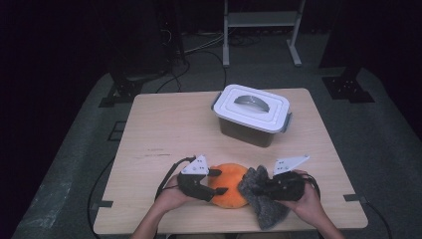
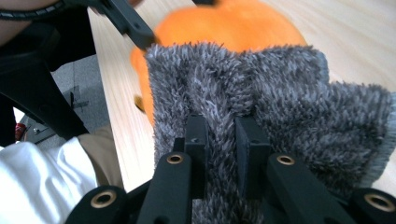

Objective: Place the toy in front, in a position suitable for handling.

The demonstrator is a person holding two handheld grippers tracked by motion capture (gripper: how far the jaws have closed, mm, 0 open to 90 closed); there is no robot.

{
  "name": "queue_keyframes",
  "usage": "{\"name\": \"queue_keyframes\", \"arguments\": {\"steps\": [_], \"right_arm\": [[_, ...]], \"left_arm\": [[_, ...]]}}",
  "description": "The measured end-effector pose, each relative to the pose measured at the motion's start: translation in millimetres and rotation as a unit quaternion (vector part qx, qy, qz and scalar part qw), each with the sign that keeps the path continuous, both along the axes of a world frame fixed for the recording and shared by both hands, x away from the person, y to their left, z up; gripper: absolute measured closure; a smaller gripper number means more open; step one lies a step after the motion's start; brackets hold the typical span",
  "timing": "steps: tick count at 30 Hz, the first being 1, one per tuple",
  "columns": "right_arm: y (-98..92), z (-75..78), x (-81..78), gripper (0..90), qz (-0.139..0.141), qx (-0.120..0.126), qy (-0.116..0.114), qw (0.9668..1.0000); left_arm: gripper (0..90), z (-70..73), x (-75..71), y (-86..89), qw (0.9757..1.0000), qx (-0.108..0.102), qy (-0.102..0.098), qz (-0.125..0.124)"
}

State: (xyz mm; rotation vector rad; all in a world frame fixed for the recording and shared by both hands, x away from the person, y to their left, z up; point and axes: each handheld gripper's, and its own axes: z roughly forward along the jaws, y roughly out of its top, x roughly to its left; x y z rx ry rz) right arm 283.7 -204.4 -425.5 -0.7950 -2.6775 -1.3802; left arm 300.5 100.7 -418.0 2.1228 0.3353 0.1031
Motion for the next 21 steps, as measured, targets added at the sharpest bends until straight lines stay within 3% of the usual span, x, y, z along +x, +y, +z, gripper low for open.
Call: {"name": "queue_keyframes", "arguments": {"steps": [4, 8, 15, 18, 21], "right_arm": [[-10.4, -1.0, -0.7, 76.6, -0.010, -0.008, 0.008, 0.9999], [-12.1, 10.3, 2.1, 76.5, -0.015, 0.006, -0.001, 0.9999], [16.7, 34.6, 21.6, 76.1, 0.001, 0.020, -0.018, 0.9996], [27.6, 30.1, 29.2, 76.1, 0.004, 0.019, -0.007, 0.9998], [26.2, 24.3, 30.3, 76.1, 0.004, 0.028, 0.004, 0.9996]], "left_arm": [[37.6, -0.3, -0.9, -0.8, 1.0000, 0.005, -0.002, -0.001], [37.8, -0.5, -1.7, -1.0, 0.9999, 0.008, -0.006, -0.004], [39.0, -0.2, -6.8, -4.1, 0.9995, 0.012, -0.021, -0.019], [39.4, -2.4, -7.6, -3.2, 0.9995, 0.014, -0.020, -0.021], [40.3, -4.1, -7.0, -0.5, 0.9996, 0.009, -0.016, -0.022]]}}
